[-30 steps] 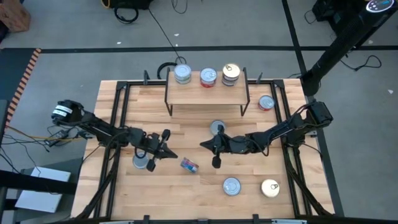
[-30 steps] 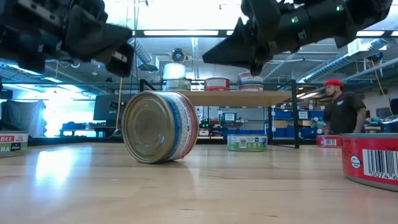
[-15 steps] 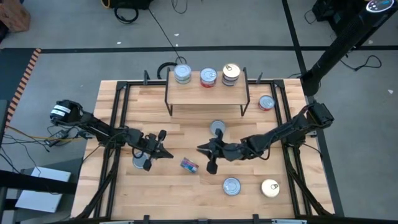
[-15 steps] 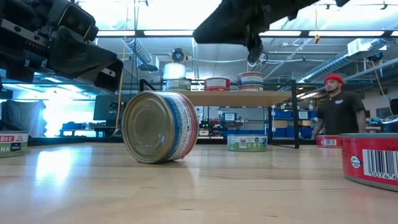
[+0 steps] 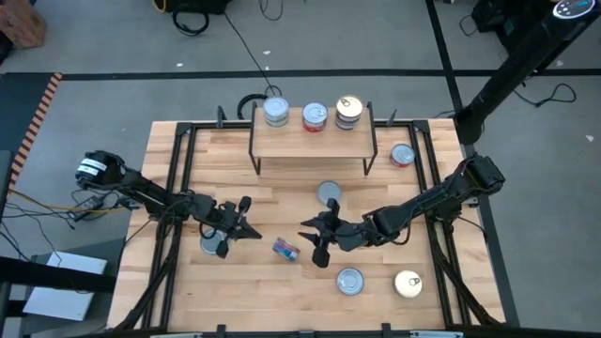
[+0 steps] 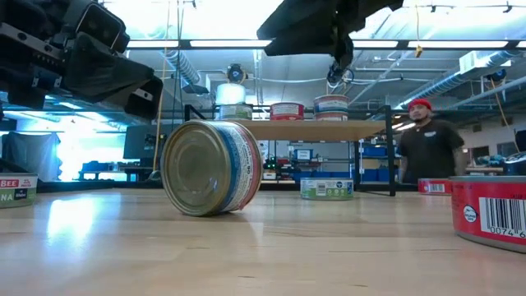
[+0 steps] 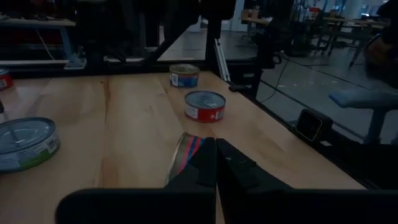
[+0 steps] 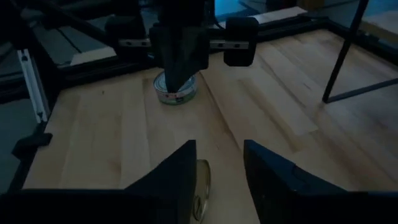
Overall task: Stack canned seafood by type on shelf
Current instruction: Put the blue and pink tuna can on the shelf aligned with the blue and pink tuna cans
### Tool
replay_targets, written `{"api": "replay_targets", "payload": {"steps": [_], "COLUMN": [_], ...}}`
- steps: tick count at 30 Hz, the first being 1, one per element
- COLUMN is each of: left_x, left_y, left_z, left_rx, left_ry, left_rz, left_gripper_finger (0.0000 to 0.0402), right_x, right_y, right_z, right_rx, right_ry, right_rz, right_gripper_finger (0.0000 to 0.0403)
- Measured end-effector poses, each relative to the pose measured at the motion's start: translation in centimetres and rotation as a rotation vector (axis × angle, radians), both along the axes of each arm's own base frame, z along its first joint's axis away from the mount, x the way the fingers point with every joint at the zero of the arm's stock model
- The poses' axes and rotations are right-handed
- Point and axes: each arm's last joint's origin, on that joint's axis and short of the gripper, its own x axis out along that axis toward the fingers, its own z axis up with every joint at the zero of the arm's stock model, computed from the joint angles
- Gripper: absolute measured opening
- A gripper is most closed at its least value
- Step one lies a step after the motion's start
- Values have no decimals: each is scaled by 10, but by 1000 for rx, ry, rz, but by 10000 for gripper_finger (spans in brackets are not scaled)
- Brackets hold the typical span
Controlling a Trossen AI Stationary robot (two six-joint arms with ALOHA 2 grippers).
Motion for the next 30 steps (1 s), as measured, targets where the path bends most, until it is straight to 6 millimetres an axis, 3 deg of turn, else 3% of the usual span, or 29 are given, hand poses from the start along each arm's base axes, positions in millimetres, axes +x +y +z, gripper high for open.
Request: {"api": "replay_targets", "payload": {"steps": [7, 12, 21, 30], "left_x": [0, 0, 0, 0], "left_y": [0, 1, 1, 1], "left_z": [-1, -2, -3, -5], "left_rx": [11, 14, 39, 43], "left_ry": [10, 20, 23, 38], "left_rz": [17, 19, 23, 23], "left_gripper_finger": [5, 5, 5, 5], "right_x": [6, 30, 75, 98], "right_y": [3, 14, 42, 53], "right_z": [10, -8, -15, -9], "right_rx": [4, 25, -3, 8], "right_ry": [16, 90, 325, 510], "right_rz": [-58, -71, -109, -181], "right_gripper_finger": [204, 237, 272, 292]}}
